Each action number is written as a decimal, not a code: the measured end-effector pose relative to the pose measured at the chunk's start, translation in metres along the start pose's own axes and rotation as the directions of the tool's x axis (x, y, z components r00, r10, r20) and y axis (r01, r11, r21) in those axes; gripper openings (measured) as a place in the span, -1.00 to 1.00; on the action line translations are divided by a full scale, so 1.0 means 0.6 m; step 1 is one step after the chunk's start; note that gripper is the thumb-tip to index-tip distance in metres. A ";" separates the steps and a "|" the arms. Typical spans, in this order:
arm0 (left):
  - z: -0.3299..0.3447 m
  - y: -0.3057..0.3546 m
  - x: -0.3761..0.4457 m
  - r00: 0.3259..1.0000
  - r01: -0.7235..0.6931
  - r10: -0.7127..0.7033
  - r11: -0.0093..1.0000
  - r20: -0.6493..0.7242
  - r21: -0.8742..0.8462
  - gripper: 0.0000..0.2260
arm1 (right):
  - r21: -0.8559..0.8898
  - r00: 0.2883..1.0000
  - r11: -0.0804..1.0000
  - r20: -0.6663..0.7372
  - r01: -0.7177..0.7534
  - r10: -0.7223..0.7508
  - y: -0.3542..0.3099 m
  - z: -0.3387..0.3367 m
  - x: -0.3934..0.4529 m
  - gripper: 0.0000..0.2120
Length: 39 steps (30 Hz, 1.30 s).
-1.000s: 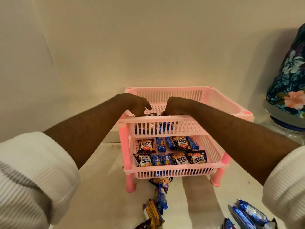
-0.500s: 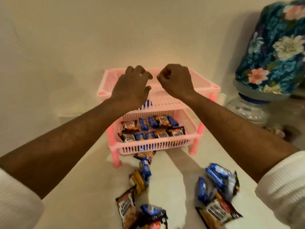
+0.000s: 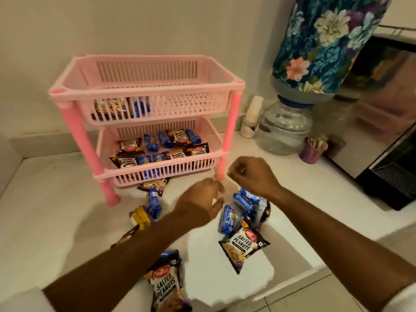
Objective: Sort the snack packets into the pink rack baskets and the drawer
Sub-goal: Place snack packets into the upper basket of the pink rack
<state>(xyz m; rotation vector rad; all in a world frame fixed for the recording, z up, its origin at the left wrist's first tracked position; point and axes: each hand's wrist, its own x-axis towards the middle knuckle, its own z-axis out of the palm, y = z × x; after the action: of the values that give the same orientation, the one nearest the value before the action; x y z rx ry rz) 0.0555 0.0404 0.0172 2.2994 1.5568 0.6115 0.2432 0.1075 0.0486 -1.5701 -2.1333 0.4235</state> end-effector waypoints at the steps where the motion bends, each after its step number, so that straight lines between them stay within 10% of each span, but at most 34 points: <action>1: 0.029 0.000 -0.009 0.999 -0.005 0.006 0.999 0.039 -0.033 -0.79 | -0.020 0.996 0.999 0.081 -0.028 0.030 0.026 0.012 -0.010 -0.88; 12: 0.225 0.051 -0.052 0.939 0.264 -0.239 0.962 0.248 -0.071 -0.06 | -0.369 0.937 0.929 0.331 0.022 0.109 0.183 0.109 -0.023 -0.53; 20: 0.268 0.075 -0.056 0.902 0.430 -0.429 0.891 0.040 -0.145 -0.34 | -0.379 0.943 0.922 0.328 0.077 0.056 0.216 0.128 -0.014 -0.47; 39: 0.068 0.066 0.029 0.742 0.339 -0.598 0.725 -0.304 -0.599 -0.55 | 0.496 0.963 0.865 0.261 -0.081 -0.060 0.111 0.036 0.034 -0.50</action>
<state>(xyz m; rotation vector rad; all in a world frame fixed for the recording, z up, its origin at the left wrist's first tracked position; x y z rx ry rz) 0.1134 0.0419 0.0034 1.3049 1.8231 1.3264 0.2810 0.1474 0.0006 -1.2704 -1.9716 1.1555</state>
